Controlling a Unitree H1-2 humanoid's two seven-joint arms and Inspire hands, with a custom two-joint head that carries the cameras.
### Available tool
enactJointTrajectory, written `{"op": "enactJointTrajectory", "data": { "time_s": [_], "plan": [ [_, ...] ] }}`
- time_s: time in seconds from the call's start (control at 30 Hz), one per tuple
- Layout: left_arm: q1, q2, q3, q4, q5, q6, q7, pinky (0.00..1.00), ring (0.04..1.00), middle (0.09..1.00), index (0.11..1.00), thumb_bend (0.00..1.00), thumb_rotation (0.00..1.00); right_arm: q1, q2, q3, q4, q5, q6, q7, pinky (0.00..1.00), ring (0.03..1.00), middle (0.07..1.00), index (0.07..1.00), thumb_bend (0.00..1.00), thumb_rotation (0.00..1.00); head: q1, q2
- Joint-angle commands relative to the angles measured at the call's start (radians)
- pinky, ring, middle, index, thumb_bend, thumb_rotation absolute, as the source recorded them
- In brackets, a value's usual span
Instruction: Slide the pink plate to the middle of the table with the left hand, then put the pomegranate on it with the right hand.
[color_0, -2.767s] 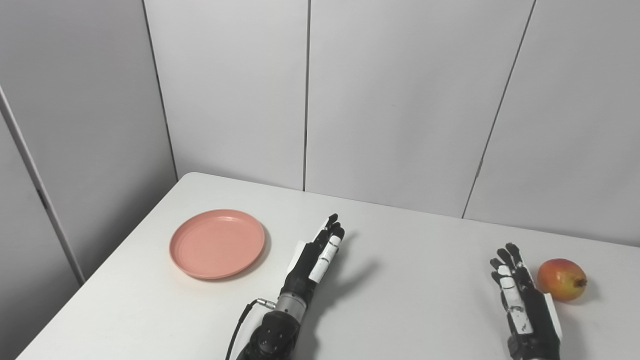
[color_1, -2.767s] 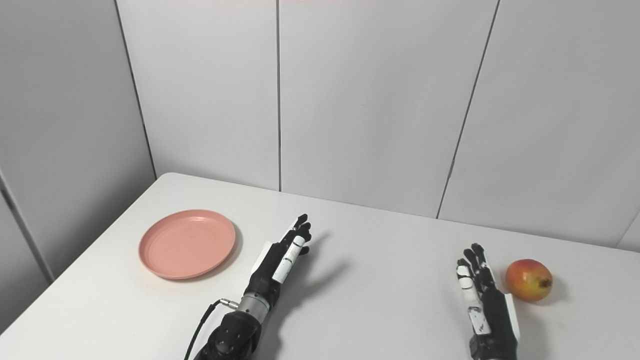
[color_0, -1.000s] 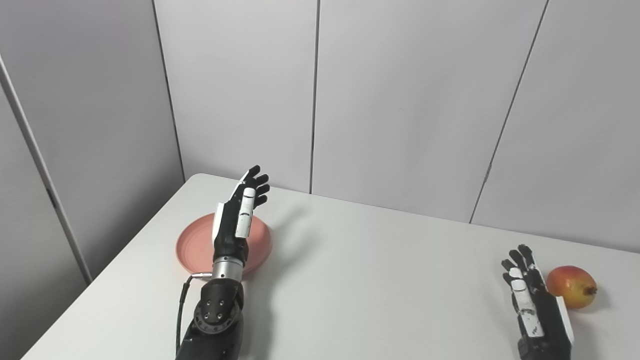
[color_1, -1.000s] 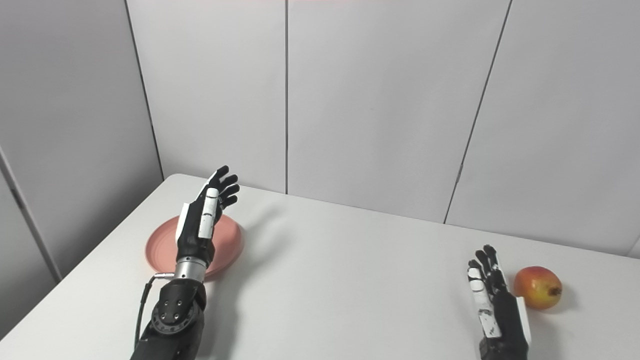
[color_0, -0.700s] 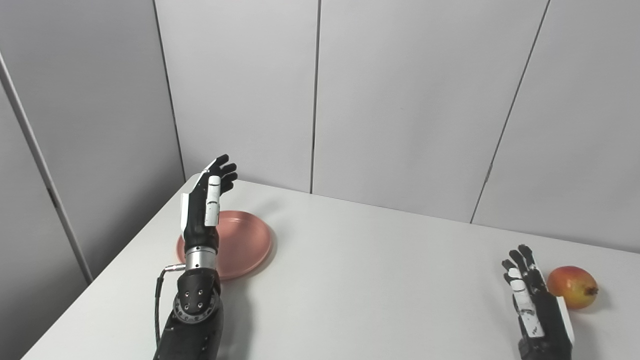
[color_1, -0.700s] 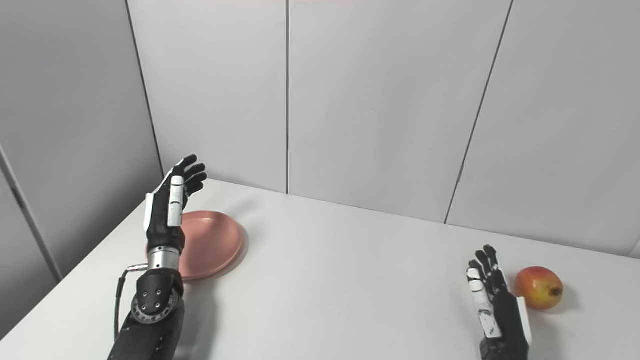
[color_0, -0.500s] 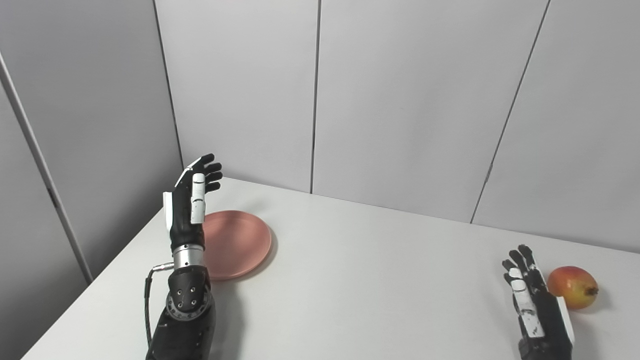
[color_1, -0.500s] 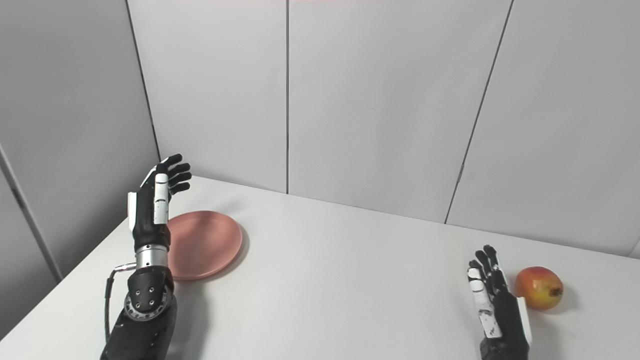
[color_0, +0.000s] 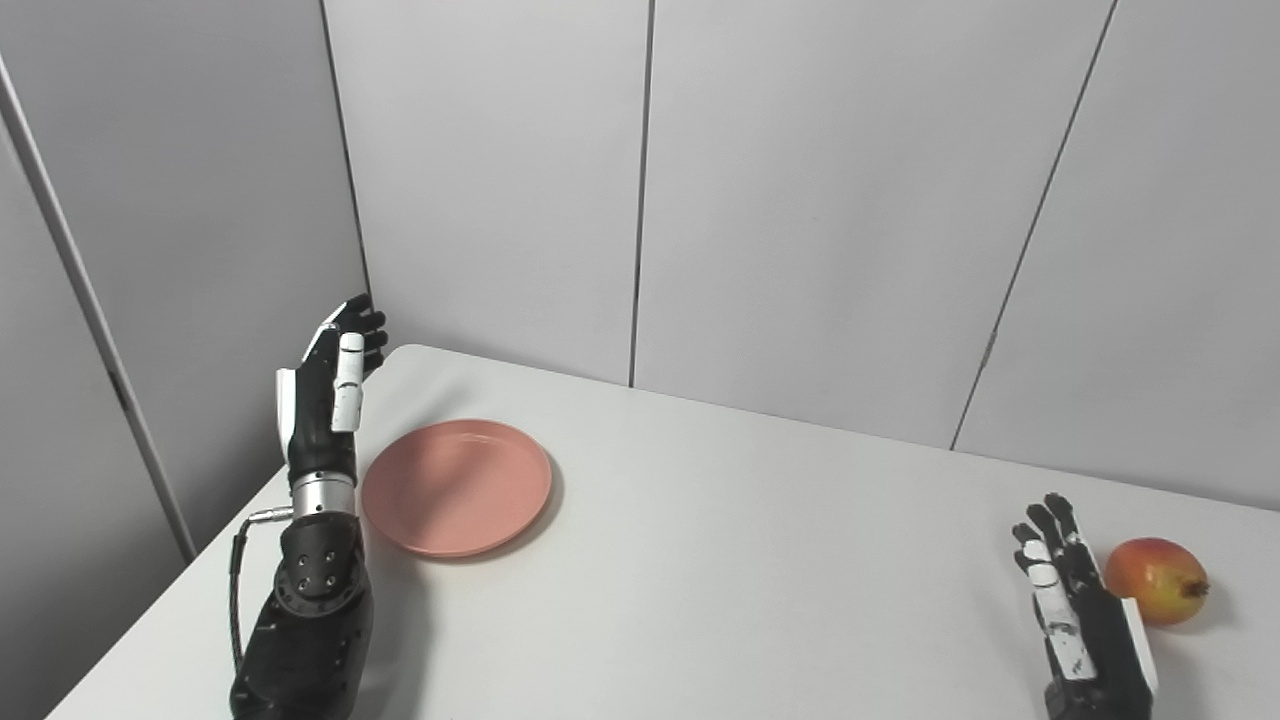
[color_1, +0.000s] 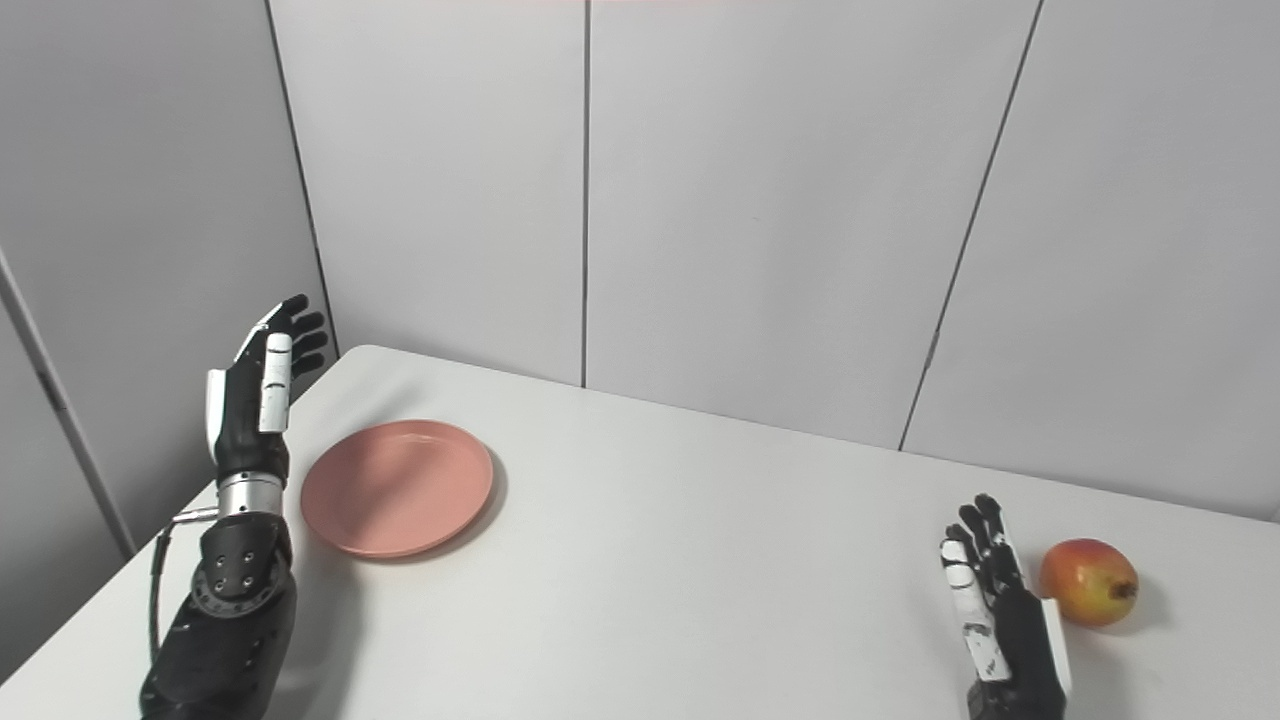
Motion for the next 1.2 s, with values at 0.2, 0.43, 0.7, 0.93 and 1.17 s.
{"op": "enactJointTrajectory", "data": {
  "time_s": [0.2,0.43,0.7,0.93,1.17],
  "plan": [
    [-0.037,0.067,0.014,0.044,-0.025,-0.012,-0.032,0.83,0.836,0.837,0.827,0.68,1.00,-0.002,-0.001,-0.001,0.030,0.002,-0.029,0.004,0.96,0.927,0.946,0.957,0.31,0.75,0.002,-0.021],
    [-0.049,0.082,0.014,0.141,-0.040,-0.058,-0.042,0.82,0.832,0.835,0.829,0.70,1.00,-0.005,0.000,-0.001,0.030,0.000,-0.030,0.002,0.96,0.926,0.947,0.957,0.31,0.75,0.006,-0.025],
    [-0.074,0.085,0.016,0.264,-0.069,-0.100,-0.057,0.79,0.813,0.817,0.811,0.73,1.00,0.000,-0.001,-0.003,0.016,0.008,-0.029,0.008,0.97,0.936,0.951,0.959,0.30,0.75,0.011,-0.013],
    [-0.106,0.089,0.004,0.373,-0.127,-0.127,-0.129,0.82,0.835,0.831,0.818,0.73,1.00,-0.003,-0.002,-0.006,0.023,0.019,-0.032,0.014,0.98,0.941,0.957,0.965,0.31,0.74,0.013,-0.011],
    [-0.115,0.071,-0.004,0.394,-0.146,-0.123,-0.149,0.85,0.856,0.849,0.834,0.68,1.00,-0.002,-0.002,-0.006,0.011,0.026,-0.019,0.015,0.98,0.937,0.955,0.962,0.33,0.72,0.015,-0.007]
  ]
}}
